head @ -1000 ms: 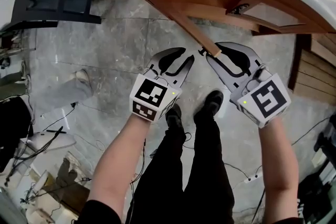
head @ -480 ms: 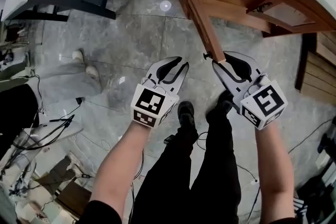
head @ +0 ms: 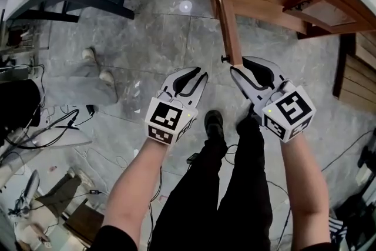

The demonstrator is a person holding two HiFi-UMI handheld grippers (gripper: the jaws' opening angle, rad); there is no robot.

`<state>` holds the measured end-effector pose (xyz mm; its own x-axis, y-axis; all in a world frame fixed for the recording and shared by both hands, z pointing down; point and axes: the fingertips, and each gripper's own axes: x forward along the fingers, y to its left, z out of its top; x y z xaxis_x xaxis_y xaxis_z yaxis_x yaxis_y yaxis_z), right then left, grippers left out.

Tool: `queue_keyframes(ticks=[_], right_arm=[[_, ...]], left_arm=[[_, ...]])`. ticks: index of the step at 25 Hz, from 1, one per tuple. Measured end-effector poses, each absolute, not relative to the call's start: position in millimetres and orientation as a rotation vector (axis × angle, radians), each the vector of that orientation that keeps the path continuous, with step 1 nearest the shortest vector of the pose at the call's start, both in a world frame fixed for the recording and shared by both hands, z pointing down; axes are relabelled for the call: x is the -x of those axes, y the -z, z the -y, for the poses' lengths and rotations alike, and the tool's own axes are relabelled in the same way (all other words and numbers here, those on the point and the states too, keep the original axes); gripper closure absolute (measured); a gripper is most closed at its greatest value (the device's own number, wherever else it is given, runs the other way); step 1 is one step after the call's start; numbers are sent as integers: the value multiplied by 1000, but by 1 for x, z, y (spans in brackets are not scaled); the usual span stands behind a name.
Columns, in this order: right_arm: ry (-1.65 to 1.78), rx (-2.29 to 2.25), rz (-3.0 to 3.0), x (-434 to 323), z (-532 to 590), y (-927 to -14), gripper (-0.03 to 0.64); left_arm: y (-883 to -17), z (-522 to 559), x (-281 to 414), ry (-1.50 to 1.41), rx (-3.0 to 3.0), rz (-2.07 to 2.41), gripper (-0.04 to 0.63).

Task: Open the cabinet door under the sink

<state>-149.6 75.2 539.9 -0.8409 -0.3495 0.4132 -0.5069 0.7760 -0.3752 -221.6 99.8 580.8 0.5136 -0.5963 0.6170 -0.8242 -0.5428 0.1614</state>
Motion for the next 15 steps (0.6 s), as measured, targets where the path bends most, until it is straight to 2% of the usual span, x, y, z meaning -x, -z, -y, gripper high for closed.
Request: queue_keyframes(ticks=[2,4,8,11,15], right_arm=[[-687,-599,2665,166,-82,-533,493],[-657,-543,2681,198,-90,-519,525],[-681,-602,2685,238,-96,-494,525],[-752,-722,2679,227,-85,-490,525],[-760,-828,2660,189,-66,-491,525]], left_arm=[[-579,-100,225,-694,-2315,1172,511],[-572,-104,243,-672,-2312,1171,511],[-555,-123,281,-659,-2319,1152,511],[-550,-133,284,-680,-2333,1133,515],[-551,-132,250,-681,-2362,1071,517]])
